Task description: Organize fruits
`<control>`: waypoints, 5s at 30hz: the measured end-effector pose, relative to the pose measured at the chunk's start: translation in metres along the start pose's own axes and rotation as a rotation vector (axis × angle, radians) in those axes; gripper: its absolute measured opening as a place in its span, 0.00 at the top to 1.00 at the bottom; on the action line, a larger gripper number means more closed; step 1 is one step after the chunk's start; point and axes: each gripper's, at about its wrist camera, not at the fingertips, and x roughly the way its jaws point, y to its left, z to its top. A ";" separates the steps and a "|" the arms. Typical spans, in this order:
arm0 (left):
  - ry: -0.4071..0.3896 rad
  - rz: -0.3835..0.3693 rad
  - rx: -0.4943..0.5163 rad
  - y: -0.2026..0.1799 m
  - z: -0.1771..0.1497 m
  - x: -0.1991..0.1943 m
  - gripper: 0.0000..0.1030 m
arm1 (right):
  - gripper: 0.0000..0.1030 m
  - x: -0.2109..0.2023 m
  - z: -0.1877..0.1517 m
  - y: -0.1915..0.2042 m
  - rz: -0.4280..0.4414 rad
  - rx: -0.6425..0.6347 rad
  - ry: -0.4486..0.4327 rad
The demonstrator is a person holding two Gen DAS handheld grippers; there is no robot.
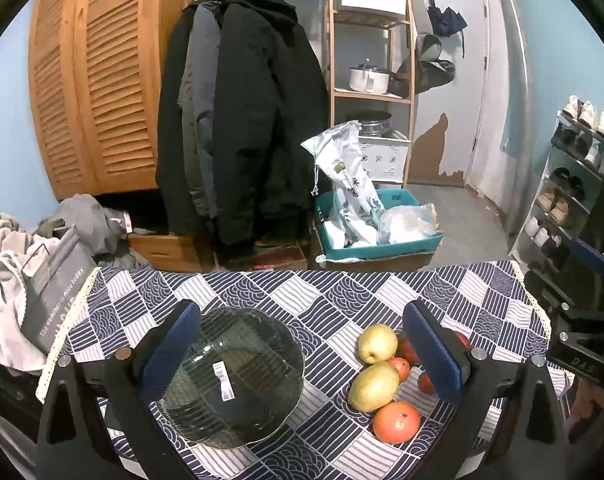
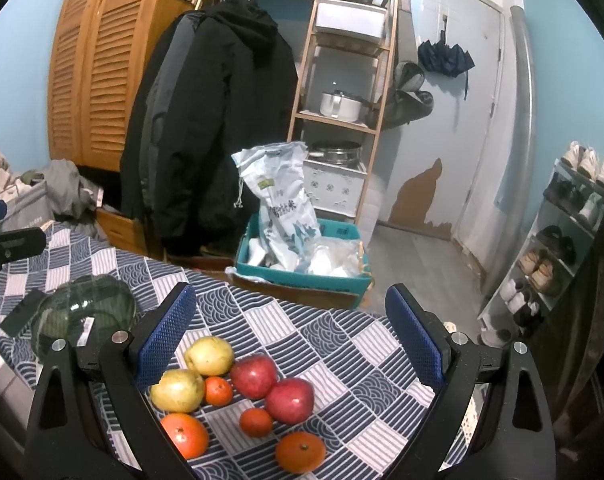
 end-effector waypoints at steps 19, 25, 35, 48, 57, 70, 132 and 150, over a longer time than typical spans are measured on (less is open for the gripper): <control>0.003 -0.004 -0.001 0.001 -0.002 0.000 0.01 | 0.09 0.003 -0.002 0.003 0.001 -0.006 0.003; 0.006 -0.005 -0.001 0.001 -0.002 0.001 0.01 | 0.09 0.002 -0.002 0.002 0.002 -0.005 0.004; 0.005 -0.005 -0.001 0.000 -0.003 0.001 0.01 | 0.09 0.003 -0.002 0.001 0.002 -0.004 0.004; 0.007 -0.014 -0.007 -0.004 -0.008 0.002 0.01 | 0.09 0.003 -0.002 0.001 0.002 -0.007 0.003; 0.010 -0.018 -0.008 -0.004 -0.008 0.002 0.01 | 0.09 0.003 -0.003 0.000 0.003 -0.006 0.004; 0.019 -0.020 -0.008 -0.003 -0.010 0.004 0.01 | 0.09 0.002 -0.002 0.001 0.001 -0.005 0.005; 0.466 -0.092 0.171 -0.085 -0.096 0.178 0.02 | 0.09 0.129 -0.153 -0.043 0.035 0.150 0.664; 0.598 -0.152 0.178 -0.096 -0.128 0.217 0.21 | 0.19 0.152 -0.192 -0.038 0.097 0.179 0.798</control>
